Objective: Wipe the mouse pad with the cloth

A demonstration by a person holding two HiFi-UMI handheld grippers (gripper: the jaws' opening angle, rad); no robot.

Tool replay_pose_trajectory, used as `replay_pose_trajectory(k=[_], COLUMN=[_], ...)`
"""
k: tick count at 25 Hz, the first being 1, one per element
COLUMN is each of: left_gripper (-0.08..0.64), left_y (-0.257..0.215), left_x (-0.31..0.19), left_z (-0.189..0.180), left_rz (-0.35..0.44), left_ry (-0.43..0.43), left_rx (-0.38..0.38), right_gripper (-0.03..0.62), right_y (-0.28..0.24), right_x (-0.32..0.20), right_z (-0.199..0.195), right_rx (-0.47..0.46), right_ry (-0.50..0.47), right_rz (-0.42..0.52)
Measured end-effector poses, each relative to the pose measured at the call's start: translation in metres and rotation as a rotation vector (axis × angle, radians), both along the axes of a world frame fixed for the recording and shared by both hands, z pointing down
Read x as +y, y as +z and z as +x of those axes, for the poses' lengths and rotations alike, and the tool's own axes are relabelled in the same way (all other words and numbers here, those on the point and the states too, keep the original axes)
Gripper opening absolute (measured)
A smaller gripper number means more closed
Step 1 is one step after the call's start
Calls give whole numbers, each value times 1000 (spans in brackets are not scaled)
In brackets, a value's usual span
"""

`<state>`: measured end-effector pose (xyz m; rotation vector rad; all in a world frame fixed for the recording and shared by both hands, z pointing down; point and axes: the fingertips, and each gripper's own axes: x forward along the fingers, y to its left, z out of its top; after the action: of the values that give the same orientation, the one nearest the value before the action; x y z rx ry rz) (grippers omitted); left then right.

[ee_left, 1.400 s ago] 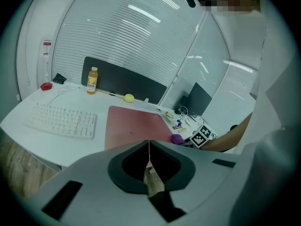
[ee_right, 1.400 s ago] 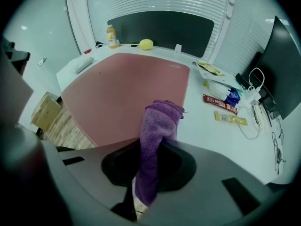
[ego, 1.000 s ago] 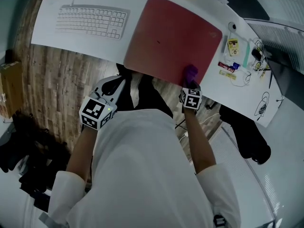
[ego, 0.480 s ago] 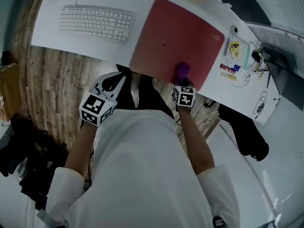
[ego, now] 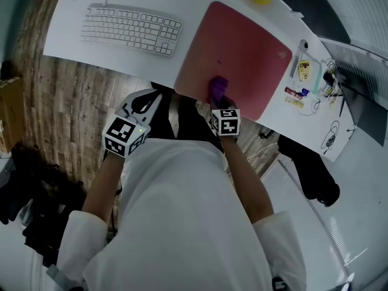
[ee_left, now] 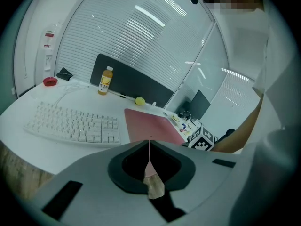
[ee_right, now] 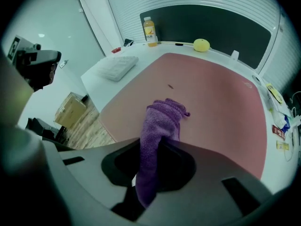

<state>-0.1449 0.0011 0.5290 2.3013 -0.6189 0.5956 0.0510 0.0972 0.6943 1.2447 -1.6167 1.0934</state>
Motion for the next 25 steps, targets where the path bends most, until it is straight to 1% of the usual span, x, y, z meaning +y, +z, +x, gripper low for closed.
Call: replay_pose_trajectory(k=[4,7,12,17,21,25], left_gripper=[20,20,20,20,20,20], left_y=[1,4,4,2,-2,-7], left_x=[-11,-17,-25,-35,-44,-51], left_z=[-14,-24,-37,-48,-57,-62], left_rz=[1,0,-2,6,22,47], left_ry=[-19,-30,-44,-53,-65,-72], left_rx=[-3,-6,-8,-11,-11,-4], right_gripper=[75,75,75,75,75,75], right_y=[-1,0,-1,-1,-1,-5], right_x=[-12,-20,-31,-43,-48,-52], right_z=[-24,-42,-79,-108,-126,-149], right_rx=[-23,-62,-138,-188,-237,-283], right_ry=[-30,-59,-140,-198,-256,-337], right_rz=[-1,-6,-21,-27,-50,-65])
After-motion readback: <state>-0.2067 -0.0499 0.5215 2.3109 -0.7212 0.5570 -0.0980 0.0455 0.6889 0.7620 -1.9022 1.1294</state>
